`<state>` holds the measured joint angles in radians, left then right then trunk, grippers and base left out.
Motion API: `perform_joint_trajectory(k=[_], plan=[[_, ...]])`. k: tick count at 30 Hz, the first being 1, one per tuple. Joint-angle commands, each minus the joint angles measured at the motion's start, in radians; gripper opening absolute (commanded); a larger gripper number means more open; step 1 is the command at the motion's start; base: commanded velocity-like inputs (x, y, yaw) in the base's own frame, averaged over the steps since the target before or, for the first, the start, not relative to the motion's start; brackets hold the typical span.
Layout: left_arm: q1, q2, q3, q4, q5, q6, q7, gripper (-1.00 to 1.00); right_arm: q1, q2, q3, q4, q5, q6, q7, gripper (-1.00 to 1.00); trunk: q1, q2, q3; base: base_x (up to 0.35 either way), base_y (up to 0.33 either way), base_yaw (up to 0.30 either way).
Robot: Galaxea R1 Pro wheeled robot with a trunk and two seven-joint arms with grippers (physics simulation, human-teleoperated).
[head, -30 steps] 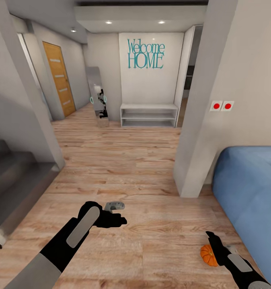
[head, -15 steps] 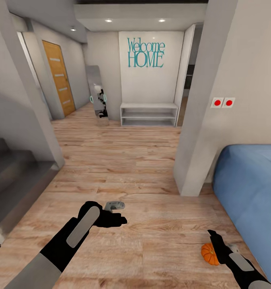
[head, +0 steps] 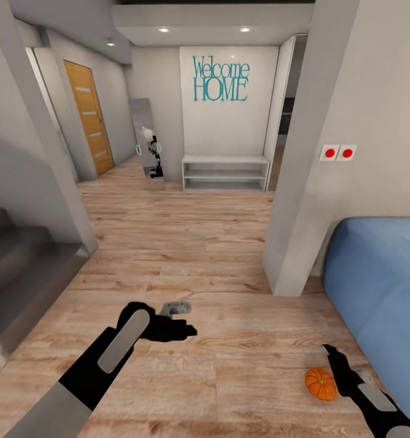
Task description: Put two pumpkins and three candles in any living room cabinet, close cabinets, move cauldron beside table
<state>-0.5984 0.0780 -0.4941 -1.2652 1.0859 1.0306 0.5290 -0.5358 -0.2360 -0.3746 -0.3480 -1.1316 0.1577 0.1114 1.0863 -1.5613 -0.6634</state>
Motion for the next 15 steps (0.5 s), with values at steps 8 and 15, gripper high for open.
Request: perform_joint_trajectory(k=[8,15], plan=[[-0.001,0.001,-0.002,-0.03,0.011,0.0,0.01,1.0,-0.001,0.0,-0.034,0.0,-0.005,0.006,0.029,1.0,0.0,0.0,-0.001,0.0,0.0,0.0],[-0.001,0.001,-0.002,-0.03,0.011,0.0,0.01,1.0,-0.001,0.0,-0.034,0.0,-0.005,0.006,0.029,1.0,0.0,0.0,-0.001,0.0,0.0,0.0]])
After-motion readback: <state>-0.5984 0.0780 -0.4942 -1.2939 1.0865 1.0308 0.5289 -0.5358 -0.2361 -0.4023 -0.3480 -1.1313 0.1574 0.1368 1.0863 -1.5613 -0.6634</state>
